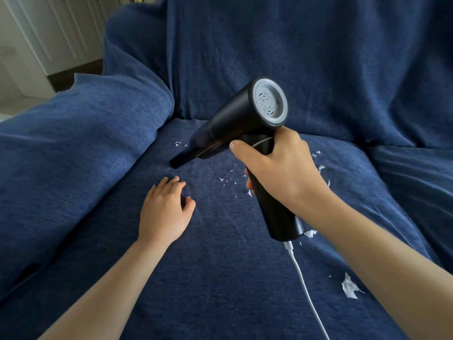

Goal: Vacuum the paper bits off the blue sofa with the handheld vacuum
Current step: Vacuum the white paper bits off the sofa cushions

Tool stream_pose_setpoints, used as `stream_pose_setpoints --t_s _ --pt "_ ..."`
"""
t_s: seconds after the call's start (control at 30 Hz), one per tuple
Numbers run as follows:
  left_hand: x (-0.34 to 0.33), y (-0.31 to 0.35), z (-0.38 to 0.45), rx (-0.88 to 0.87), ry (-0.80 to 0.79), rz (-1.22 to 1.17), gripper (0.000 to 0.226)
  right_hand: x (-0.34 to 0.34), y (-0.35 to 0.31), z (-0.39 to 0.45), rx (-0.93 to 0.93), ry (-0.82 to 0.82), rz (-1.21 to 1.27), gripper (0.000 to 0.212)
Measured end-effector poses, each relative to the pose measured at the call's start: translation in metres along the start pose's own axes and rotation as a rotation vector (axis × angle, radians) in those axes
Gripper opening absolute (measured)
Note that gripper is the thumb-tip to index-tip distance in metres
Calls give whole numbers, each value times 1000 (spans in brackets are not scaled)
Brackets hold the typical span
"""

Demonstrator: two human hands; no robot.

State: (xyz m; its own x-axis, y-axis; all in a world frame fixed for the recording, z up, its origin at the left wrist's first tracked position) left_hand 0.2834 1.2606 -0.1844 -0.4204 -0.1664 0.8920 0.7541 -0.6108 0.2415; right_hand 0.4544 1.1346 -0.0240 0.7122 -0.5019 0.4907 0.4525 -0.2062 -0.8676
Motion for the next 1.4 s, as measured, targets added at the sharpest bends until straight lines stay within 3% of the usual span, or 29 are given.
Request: stream_pose_setpoints --t_s 0.23,0.4,0.67,1.13,1.4 --pt "2 -1 14 -5 -67 -23 45 0 -2 25 29 90 -51 22" --pt "-9 -1 46 -22 -113 1 44 -9 -7 50 24 52 -13 21" --pt "-12 0 49 -19 -16 24 37 -32 -5 81 10 27 17 22" --pt "-12 3 50 -29 6 67 35 9 8 64 53 116 -88 21" --pt "-12 5 50 -16 -14 96 35 29 11 51 52 83 -103 22"
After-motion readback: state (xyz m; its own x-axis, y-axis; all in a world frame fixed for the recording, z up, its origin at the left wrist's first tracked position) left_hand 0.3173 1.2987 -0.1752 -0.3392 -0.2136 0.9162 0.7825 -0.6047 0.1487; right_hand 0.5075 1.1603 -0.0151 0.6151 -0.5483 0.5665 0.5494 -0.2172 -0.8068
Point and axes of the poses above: each hand's wrist, its own z-axis towards the middle knuckle, its own x-axis out of the back of the hand, y = z × x, the point moved 7 cm from there along z, towards the middle knuckle, and after that the axes turned 10 degrees about -x, right-handed, at the moved point
